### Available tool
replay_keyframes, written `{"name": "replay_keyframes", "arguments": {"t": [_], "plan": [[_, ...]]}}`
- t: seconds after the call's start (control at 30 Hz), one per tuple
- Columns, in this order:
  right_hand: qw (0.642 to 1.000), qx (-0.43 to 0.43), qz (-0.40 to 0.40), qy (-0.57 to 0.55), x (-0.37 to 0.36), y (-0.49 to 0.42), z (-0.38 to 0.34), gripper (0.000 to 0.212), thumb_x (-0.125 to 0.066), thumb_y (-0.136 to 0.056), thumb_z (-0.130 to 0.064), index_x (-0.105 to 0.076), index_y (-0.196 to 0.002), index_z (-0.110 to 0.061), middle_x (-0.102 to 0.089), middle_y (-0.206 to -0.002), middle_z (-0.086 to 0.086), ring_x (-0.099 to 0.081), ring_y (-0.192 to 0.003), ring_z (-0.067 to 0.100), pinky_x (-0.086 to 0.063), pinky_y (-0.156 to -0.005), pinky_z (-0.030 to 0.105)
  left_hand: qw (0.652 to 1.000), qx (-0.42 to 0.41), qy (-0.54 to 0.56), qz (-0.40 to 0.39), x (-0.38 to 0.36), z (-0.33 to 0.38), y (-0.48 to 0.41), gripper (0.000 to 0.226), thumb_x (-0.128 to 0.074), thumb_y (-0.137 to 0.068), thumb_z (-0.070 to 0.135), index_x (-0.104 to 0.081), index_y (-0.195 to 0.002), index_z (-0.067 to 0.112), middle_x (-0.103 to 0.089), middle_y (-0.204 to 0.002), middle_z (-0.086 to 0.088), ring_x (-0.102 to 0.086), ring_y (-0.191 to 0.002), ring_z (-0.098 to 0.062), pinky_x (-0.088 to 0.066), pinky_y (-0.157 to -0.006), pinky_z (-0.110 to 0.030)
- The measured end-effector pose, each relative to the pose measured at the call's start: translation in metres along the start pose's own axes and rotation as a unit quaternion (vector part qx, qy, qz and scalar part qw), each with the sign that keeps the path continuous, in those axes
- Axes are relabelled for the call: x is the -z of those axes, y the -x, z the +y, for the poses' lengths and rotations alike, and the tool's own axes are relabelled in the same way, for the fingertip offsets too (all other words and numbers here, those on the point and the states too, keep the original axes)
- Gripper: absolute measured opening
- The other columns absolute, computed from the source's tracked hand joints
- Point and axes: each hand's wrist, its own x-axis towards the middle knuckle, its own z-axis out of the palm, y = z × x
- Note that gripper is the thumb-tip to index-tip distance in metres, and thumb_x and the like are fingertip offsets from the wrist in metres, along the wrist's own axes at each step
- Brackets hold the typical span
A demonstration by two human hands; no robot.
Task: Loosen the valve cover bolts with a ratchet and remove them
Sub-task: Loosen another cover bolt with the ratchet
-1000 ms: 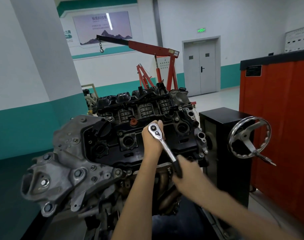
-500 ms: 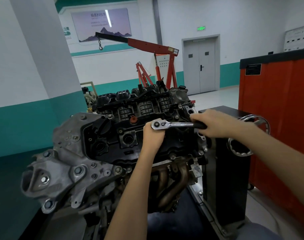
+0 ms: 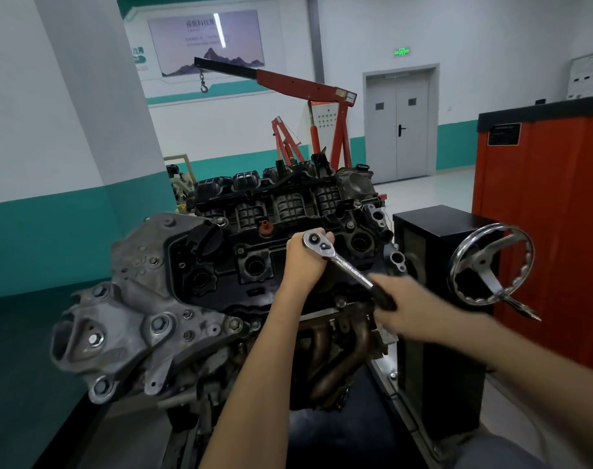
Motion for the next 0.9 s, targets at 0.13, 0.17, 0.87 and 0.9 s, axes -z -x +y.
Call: {"name": "replay_keyframes", "arguments": {"t": [0.13, 0.17, 0.87, 0.9], "plan": [[0.967, 0.04, -0.003, 0.252, 0.069, -0.033, 0.005, 0.025, -0.06, -0.089, -0.012, -0.043, -0.09, -0.03, -0.048, -0.068, -0.013, -0.053, -0.06, 0.004, -0.033, -0.053, 0.012, 0.999, -0.022, -0.021, -0.014, 0.002, -0.004, -0.001, 0.058, -0.054, -0.088, -0.003, -0.031, -0.044, 0.028, -0.03, -0.042, 0.009, -0.025, -0.051, -0.008, -0.024, -0.057, -0.03], [0.962, 0.045, 0.017, 0.268, 0.072, -0.036, 0.002, 0.025, -0.06, -0.089, -0.014, -0.042, -0.09, -0.03, -0.046, -0.067, -0.014, -0.05, -0.059, 0.003, -0.031, -0.052, 0.013, 1.0, -0.018, -0.01, 0.001, 0.002, -0.002, -0.001, 0.06, -0.053, -0.088, -0.005, -0.029, -0.044, 0.029, -0.029, -0.042, 0.009, -0.024, -0.051, -0.009, -0.023, -0.057, -0.031], [0.968, 0.036, -0.013, 0.248, 0.073, -0.039, 0.015, 0.016, -0.061, -0.089, -0.012, -0.054, -0.096, -0.023, -0.052, -0.071, -0.009, -0.056, -0.061, 0.005, -0.044, -0.058, 0.019, 0.997, -0.022, -0.051, -0.061, 0.006, -0.004, -0.006, 0.042, -0.052, -0.088, -0.001, -0.035, -0.053, 0.016, -0.034, -0.049, 0.008, -0.029, -0.054, -0.009, -0.026, -0.057, -0.03], [0.963, 0.042, 0.001, 0.266, 0.078, -0.043, 0.011, 0.017, -0.061, -0.089, -0.014, -0.051, -0.091, -0.027, -0.05, -0.069, -0.011, -0.052, -0.059, 0.002, -0.039, -0.057, 0.019, 0.998, -0.022, -0.041, -0.042, 0.005, -0.003, -0.005, 0.044, -0.051, -0.088, -0.002, -0.034, -0.053, 0.016, -0.034, -0.05, 0.006, -0.029, -0.054, -0.01, -0.025, -0.057, -0.031]]}}
